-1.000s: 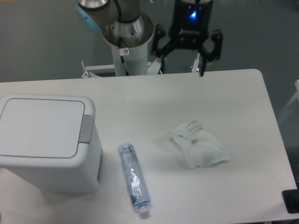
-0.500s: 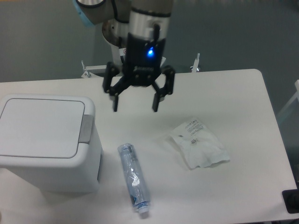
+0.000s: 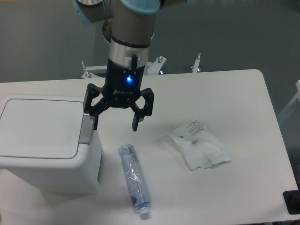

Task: Open the trash can
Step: 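Lower the gripper onto the grey latch tab at the lid's edge, then press the grey latch tab down to pop the lid open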

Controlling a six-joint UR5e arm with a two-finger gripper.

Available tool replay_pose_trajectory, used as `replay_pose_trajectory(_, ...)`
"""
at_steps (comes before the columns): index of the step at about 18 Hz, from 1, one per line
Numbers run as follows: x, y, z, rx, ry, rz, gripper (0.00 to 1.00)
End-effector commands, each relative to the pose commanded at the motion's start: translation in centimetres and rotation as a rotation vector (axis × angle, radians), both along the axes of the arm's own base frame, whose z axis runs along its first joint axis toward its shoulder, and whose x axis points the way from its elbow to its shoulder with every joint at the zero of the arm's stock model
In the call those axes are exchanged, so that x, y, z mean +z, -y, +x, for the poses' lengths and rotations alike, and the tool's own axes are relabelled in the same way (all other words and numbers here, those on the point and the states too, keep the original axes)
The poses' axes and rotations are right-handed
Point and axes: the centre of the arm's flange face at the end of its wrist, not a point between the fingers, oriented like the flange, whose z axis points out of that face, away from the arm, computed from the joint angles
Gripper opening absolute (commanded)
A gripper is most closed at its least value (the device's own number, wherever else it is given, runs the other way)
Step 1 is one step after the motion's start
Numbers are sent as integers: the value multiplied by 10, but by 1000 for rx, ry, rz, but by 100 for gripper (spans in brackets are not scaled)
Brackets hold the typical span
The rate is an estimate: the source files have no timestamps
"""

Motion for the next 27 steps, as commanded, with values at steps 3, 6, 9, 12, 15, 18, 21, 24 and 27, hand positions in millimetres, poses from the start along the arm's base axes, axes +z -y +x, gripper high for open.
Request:
replay_pose_trajectory(3, -5, -2, 4, -8, 6, -7, 100)
replay_pose_trajectory(6, -6, -3, 6, -11, 8, -8, 100)
replay_pose_trajectory(9, -17, -10, 11, -25, 19, -20, 100)
replay_pose_trajectory(12, -29, -10, 12, -31, 22, -27, 100)
replay_pose_trajectory(15, -32, -8, 12, -29, 10, -15, 100)
replay_pose_trajectory(18, -33, -9, 11, -30, 10, -16, 100)
replay_pose_trajectory(21, -30, -8, 12, -29, 7, -13, 100)
replay_pose_trajectory(24, -2, -6, 10, -17, -19, 22, 100)
replay_pose_trajectory(27, 22, -1, 9, -20, -58, 53, 100)
